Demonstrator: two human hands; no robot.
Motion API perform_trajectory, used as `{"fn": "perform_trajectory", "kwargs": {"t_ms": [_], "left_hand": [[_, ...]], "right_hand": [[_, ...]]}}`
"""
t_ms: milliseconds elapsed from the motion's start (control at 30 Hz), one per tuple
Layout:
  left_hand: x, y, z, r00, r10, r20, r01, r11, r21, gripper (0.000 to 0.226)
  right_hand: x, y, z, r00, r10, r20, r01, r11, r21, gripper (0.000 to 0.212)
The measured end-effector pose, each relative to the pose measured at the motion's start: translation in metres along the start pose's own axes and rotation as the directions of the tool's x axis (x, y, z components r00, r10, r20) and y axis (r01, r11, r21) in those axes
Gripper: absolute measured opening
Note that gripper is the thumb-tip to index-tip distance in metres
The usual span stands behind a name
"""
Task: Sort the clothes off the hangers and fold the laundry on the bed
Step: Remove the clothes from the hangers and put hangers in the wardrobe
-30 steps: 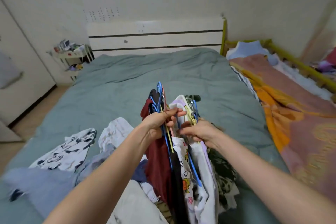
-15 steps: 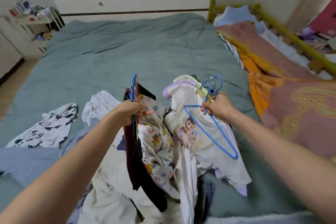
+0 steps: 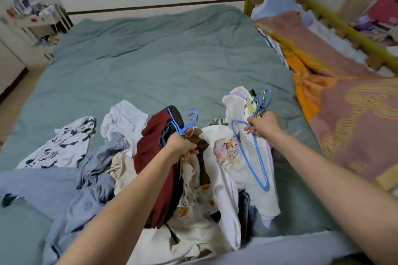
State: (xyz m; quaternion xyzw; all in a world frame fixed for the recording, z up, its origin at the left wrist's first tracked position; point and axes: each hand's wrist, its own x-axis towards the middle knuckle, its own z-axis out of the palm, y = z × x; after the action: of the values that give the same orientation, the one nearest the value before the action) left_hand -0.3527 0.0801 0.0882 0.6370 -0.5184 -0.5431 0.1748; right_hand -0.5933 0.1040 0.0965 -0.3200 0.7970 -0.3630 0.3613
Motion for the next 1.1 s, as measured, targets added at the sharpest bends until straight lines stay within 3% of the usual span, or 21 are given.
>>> {"fn": "perform_trajectory", "kwargs": {"t_ms": [133, 233, 300, 367, 467, 567, 667, 733, 933, 1100], "left_hand": [[0.01, -0.043, 0.049, 0.988, 0.006, 0.155, -0.03, 0.988, 0.154, 0.037], [0.016, -0.066, 0.079, 0.969, -0.045, 0.243, -0.025, 0.961, 0.276, 0.024], [0.021, -0.081, 0.095, 0.977, -0.064, 0.202, -0.013, 0.934, 0.358, 0.005], [0.027, -0.096, 0.109, 0.983, -0.054, 0.173, -0.024, 0.907, 0.421, 0.02], [0.032, -0.104, 0.126, 0.991, -0.005, 0.136, -0.055, 0.902, 0.429, 0.014], [0.038, -0.104, 0.134, 0.997, -0.018, 0.075, -0.007, 0.945, 0.328, 0.013], [0.042, -0.093, 0.123, 0.988, -0.138, 0.072, 0.125, 0.979, 0.158, 0.027], [0.04, -0.073, 0.106, 0.98, -0.183, 0.083, 0.177, 0.982, 0.071, 0.024], [0.03, 0.021, 0.048, 0.987, -0.139, -0.08, 0.118, 0.966, -0.23, 0.028], [0.003, 0.084, 0.006, 0.995, -0.063, -0.073, 0.018, 0.861, -0.508, 0.031]], "right_hand": [[0.0, 0.034, 0.004, 0.999, 0.034, 0.025, -0.034, 0.999, 0.02, 0.032], [0.006, 0.057, 0.002, 0.997, 0.07, 0.036, -0.072, 0.996, 0.06, 0.031], [0.01, 0.067, -0.001, 0.995, 0.088, 0.041, -0.091, 0.993, 0.075, 0.031], [0.016, 0.077, -0.004, 0.991, 0.127, 0.046, -0.131, 0.986, 0.107, 0.026], [0.025, 0.088, -0.008, 0.981, 0.188, 0.052, -0.193, 0.973, 0.129, 0.024], [0.028, 0.096, -0.008, 0.972, 0.22, 0.082, -0.227, 0.969, 0.094, 0.022], [0.025, 0.097, -0.013, 0.956, 0.256, 0.145, -0.264, 0.963, 0.044, 0.007], [0.023, 0.09, -0.021, 0.952, 0.248, 0.178, -0.26, 0.964, 0.047, 0.01], [0.01, 0.017, -0.044, 0.975, 0.049, 0.215, -0.131, 0.914, 0.385, 0.02], [-0.005, -0.064, -0.067, 0.952, -0.219, 0.216, 0.068, 0.835, 0.546, 0.015]]}}
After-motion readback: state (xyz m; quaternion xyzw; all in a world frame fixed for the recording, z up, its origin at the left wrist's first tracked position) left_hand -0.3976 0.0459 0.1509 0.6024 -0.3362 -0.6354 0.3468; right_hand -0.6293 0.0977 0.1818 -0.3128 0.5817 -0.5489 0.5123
